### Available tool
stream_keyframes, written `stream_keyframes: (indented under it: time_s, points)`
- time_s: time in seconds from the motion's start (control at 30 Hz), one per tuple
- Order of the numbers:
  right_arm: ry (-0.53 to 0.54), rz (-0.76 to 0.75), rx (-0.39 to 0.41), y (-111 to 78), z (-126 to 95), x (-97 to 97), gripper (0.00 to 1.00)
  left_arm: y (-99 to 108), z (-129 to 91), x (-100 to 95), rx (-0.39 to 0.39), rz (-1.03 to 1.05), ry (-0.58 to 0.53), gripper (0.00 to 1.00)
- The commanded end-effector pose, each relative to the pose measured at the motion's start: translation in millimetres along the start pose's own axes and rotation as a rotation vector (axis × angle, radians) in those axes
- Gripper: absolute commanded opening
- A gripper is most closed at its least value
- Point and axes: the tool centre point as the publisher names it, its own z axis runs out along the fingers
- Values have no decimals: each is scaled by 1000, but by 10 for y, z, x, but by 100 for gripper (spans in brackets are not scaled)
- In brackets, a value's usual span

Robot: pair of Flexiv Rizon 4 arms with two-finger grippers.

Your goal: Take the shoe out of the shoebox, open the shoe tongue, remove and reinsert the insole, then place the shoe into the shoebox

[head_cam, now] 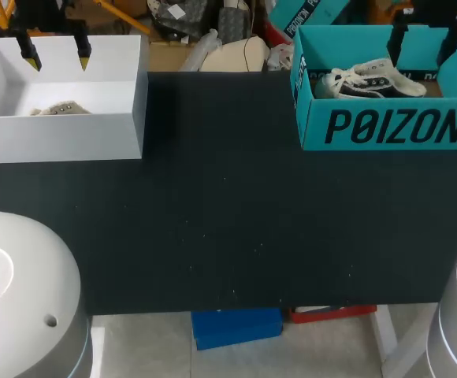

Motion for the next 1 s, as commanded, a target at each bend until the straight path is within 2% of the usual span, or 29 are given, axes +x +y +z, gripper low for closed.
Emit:
stream_keyframes:
  time_s: [0.03,0.5,0.53,0.57,0.6,0.63,0.67,0.7,1.0]
  points:
    - [0,0,0,0,0,0,100,0,0,0,0,0,0,100]
    - [0,0,0,0,0,0,100,0,0,0,0,0,0,100]
    - [3,-115,-39,48,-58,27,100,0,0,0,0,0,0,100]
    - [-21,-264,-14,69,-88,45,100,0,0,0,0,0,0,100]
    - [-37,-435,-40,84,-123,55,100,0,0,0,0,0,0,100]
    - [-9,-627,-92,82,-192,74,100,0,0,0,0,0,0,100]
    - [-1,-838,-99,27,-263,97,100,0,0,0,0,0,0,100]
    - [-29,-947,-162,-15,-335,67,100,0,0,0,0,0,0,100]
    - [-29,-947,-162,-15,-335,67,100,0,0,0,0,0,0,100]
